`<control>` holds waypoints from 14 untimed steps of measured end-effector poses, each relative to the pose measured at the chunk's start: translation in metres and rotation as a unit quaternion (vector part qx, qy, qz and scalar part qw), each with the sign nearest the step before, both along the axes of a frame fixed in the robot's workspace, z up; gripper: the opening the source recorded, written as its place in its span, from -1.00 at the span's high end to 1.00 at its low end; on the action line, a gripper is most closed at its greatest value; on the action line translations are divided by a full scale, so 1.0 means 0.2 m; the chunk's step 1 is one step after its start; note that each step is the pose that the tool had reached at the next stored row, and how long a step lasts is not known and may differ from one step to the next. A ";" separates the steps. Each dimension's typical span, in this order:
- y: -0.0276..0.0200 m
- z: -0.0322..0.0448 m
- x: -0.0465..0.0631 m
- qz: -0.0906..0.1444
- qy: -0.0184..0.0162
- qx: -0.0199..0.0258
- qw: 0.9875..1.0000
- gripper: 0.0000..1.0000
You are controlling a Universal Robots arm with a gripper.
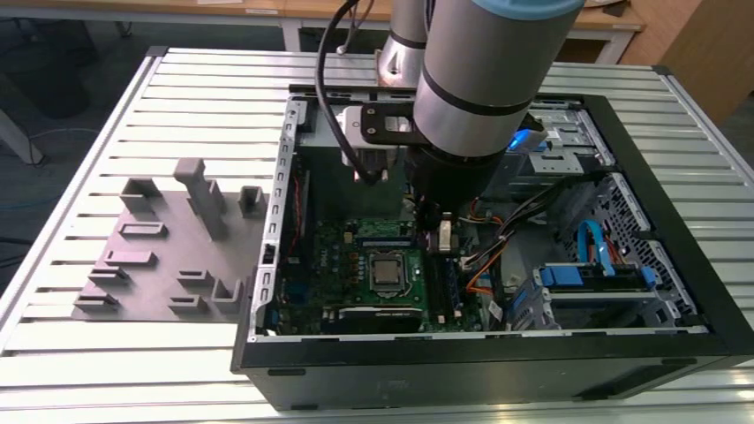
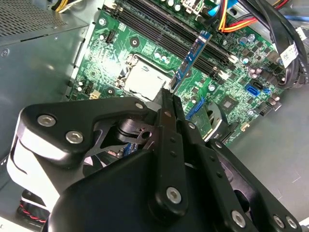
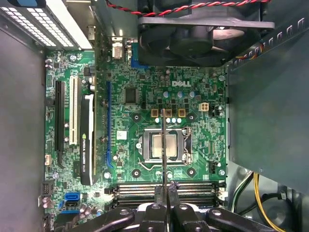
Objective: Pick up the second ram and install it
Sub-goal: 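Pick up the second ram and move it above second insertion slot, then insert the second ram into the second slot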
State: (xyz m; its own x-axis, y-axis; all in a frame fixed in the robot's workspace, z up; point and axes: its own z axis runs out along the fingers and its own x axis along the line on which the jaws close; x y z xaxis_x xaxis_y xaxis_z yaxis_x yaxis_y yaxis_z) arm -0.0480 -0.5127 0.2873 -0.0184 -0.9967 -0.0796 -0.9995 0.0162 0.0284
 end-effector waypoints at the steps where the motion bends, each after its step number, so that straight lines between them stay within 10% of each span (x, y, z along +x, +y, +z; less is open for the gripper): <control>1: 0.000 0.000 0.00 0.000 0.000 0.000 1.000 0.80; 14: 0.000 -0.001 0.00 -0.038 0.000 0.000 0.999 0.80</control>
